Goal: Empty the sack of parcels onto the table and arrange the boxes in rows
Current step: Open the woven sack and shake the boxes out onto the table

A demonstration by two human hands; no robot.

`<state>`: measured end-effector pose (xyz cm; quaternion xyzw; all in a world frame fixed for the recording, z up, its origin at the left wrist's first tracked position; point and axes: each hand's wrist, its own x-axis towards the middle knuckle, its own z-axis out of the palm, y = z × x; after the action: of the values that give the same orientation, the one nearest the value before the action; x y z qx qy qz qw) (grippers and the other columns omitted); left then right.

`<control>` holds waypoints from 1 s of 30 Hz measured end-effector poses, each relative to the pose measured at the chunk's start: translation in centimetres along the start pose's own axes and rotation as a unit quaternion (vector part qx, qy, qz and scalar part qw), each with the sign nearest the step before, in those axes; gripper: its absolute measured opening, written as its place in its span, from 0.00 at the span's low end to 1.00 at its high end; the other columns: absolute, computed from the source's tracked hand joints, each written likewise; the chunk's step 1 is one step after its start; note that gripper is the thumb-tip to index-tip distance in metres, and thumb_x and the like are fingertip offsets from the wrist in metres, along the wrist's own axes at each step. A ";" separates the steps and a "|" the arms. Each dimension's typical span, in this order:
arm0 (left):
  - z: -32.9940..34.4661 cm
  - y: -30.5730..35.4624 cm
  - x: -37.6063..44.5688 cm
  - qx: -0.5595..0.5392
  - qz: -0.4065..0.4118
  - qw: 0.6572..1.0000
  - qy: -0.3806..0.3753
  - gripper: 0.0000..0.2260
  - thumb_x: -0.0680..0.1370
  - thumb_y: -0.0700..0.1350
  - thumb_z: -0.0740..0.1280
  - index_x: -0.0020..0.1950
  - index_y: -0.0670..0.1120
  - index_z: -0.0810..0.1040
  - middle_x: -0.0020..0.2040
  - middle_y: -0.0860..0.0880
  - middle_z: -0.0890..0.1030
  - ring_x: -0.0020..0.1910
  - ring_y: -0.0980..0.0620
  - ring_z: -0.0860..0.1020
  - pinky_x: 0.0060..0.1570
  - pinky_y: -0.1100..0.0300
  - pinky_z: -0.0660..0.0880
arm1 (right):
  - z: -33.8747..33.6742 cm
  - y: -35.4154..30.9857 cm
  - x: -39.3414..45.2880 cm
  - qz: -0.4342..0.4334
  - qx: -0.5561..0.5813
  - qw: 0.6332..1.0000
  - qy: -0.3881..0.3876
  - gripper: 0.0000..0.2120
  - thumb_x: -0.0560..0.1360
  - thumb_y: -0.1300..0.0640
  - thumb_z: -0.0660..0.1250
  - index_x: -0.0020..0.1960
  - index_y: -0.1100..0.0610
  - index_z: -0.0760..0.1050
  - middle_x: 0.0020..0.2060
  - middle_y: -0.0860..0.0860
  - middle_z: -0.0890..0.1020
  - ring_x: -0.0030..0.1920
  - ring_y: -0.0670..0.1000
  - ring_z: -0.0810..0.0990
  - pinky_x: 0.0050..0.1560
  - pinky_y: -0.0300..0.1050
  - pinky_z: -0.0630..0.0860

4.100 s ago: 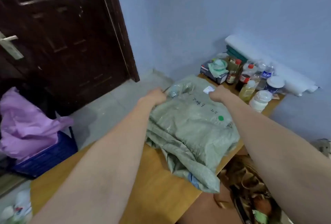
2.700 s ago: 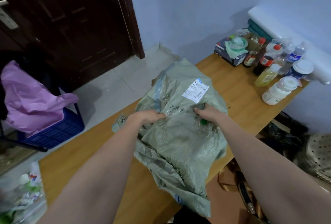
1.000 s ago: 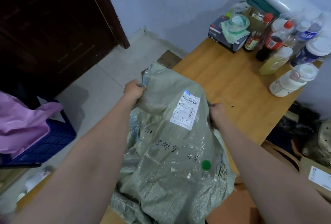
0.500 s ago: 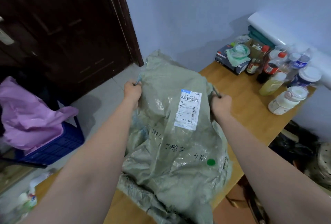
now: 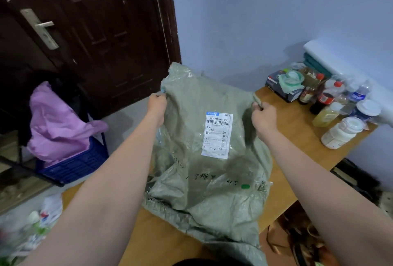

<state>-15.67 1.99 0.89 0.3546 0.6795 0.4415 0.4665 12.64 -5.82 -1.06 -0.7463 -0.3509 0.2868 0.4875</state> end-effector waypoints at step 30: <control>-3.4 4.0 -4.6 -0.232 0.023 0.972 -0.025 0.05 0.74 0.47 0.65 0.38 0.49 0.76 0.43 0.48 0.80 0.44 0.48 0.78 0.47 0.53 0.76 | 0.8 -7.1 -1.2 -0.107 -0.001 0.993 0.059 0.19 0.84 0.57 0.52 0.34 0.54 0.58 0.31 0.49 0.65 0.30 0.46 0.62 0.33 0.45 0.55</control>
<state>-17.17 -1.62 6.66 0.2636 0.5381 0.5888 0.5425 9.56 -4.40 5.35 -0.7204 -0.4000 0.1884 0.5344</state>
